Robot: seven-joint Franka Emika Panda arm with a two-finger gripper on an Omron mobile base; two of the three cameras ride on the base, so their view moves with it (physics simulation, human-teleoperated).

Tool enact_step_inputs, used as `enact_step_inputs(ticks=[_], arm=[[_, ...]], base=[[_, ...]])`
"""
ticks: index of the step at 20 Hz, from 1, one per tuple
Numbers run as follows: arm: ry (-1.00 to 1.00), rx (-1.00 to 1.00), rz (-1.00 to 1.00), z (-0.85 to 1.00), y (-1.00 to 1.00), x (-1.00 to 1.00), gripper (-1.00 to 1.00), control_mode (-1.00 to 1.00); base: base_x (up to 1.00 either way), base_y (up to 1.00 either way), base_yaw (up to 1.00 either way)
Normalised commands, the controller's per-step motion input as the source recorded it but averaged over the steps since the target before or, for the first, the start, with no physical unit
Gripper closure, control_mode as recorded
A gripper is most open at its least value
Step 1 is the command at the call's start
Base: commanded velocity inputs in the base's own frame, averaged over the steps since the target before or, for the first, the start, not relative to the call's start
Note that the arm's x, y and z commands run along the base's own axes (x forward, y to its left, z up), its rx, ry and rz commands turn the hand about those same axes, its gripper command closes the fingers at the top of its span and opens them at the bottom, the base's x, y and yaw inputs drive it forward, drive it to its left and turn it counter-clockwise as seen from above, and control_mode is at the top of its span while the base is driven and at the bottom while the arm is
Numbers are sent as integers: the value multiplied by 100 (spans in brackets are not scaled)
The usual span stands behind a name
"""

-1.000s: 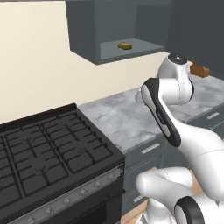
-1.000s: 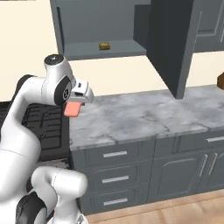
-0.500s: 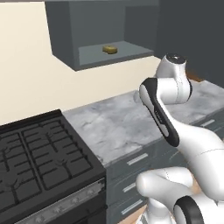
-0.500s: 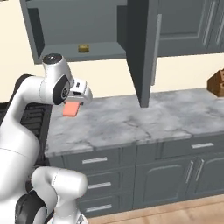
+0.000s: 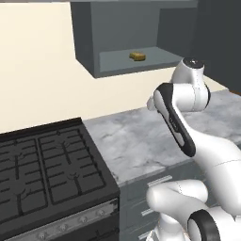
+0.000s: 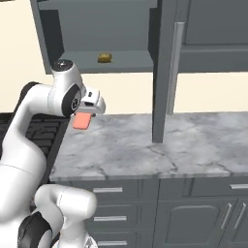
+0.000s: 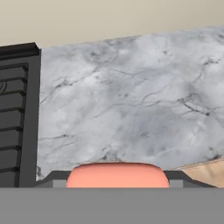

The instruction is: Pick up the sponge and bar soap from the sink, and place them back in the cabinet, and close the cabinet door.

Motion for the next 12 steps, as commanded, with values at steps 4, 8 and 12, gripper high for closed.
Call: enact_step_inputs(ticks=[4,8,12], arm=[[0,0,0,0,0,0,100,100],[0,0,0,0,0,0,100,100],[0,0,0,0,0,0,100,100]], base=[[31,-18,23],[18,-14,13],[49,-25,19]])
